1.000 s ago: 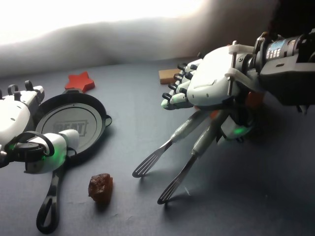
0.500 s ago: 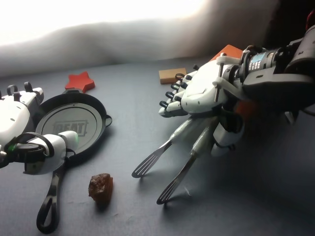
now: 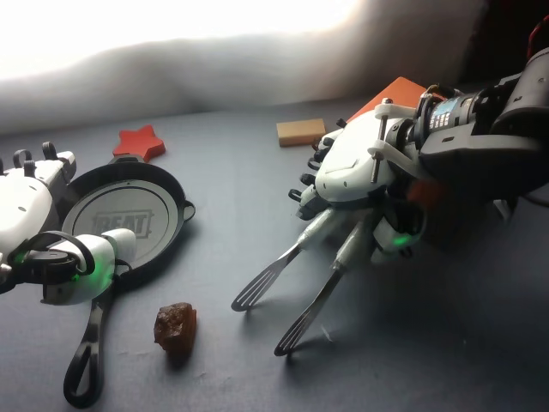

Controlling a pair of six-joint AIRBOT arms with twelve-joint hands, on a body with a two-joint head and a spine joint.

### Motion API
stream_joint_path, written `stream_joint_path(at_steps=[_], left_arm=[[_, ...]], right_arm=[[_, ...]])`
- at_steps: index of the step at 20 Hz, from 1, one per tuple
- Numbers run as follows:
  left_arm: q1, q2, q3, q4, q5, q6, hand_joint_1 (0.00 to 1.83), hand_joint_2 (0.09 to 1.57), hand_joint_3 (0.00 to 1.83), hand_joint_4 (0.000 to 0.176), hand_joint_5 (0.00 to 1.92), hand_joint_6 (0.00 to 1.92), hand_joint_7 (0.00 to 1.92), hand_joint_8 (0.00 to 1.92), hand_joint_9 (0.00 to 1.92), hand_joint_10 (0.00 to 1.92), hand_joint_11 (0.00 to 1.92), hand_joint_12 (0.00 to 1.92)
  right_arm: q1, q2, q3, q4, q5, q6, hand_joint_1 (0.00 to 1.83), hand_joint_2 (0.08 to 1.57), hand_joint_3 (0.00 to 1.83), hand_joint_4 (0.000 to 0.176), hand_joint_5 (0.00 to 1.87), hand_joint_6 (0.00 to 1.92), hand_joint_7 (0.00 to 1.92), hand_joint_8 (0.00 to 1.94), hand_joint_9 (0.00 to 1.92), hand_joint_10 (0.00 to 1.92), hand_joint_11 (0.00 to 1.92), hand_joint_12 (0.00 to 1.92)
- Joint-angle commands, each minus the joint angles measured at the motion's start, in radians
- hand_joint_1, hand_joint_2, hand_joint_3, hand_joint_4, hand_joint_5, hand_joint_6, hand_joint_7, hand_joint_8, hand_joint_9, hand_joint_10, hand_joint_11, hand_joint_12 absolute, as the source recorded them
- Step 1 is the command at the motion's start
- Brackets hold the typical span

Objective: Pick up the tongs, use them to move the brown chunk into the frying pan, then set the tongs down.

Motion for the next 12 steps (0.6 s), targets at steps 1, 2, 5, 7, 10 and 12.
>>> stream_joint_path(at_steps=[1,2,5,7,10,12], left_arm=[[-0.011,0.001,0.002,0.077,-0.062,-0.002,0.23,1.33,0.00,0.017,0.02,0.00,0.07,0.00,0.06,0.00,0.00,0.24],[-0.011,0.001,0.001,0.077,-0.062,-0.004,0.25,1.33,0.00,0.019,0.02,0.00,0.06,0.00,0.04,0.00,0.00,0.16],[-0.011,0.001,0.001,0.077,-0.062,-0.004,0.23,1.34,0.00,0.018,0.01,0.00,0.06,0.00,0.04,0.00,0.00,0.11],[-0.011,0.001,0.002,0.077,-0.062,-0.004,0.24,1.33,0.00,0.015,0.01,0.00,0.07,0.00,0.05,0.01,0.00,0.21],[-0.011,0.001,0.002,0.077,-0.062,-0.004,0.18,1.34,0.00,0.015,0.01,0.00,0.05,0.00,0.05,0.00,0.00,0.19],[-0.011,0.001,0.002,0.077,-0.062,-0.004,0.20,1.34,0.00,0.015,0.02,0.01,0.06,0.00,0.06,0.00,0.00,0.24]], right_arm=[[0.008,0.006,0.000,-0.009,0.067,-0.006,1.04,1.08,0.01,0.000,0.58,0.15,0.68,0.06,0.57,0.17,0.00,1.42],[0.010,0.006,0.000,-0.009,0.063,-0.006,1.05,1.09,0.01,0.000,0.64,0.17,0.74,0.07,0.63,0.20,0.04,1.45],[0.014,0.008,-0.001,-0.009,0.057,-0.006,1.06,1.13,0.02,0.000,0.80,0.23,0.95,0.09,0.81,0.29,0.27,1.43],[0.018,0.015,-0.007,-0.009,0.057,-0.007,1.09,1.22,0.01,0.000,0.77,1.25,1.03,0.09,0.87,0.36,0.38,1.46],[0.020,0.025,-0.023,-0.009,0.057,-0.012,1.10,1.22,0.00,0.000,0.77,1.29,1.08,0.06,0.84,0.54,0.44,1.47],[0.026,0.031,-0.035,-0.009,0.057,-0.016,1.09,1.23,0.00,0.000,0.75,1.32,1.07,0.05,0.82,0.56,0.42,1.48]])
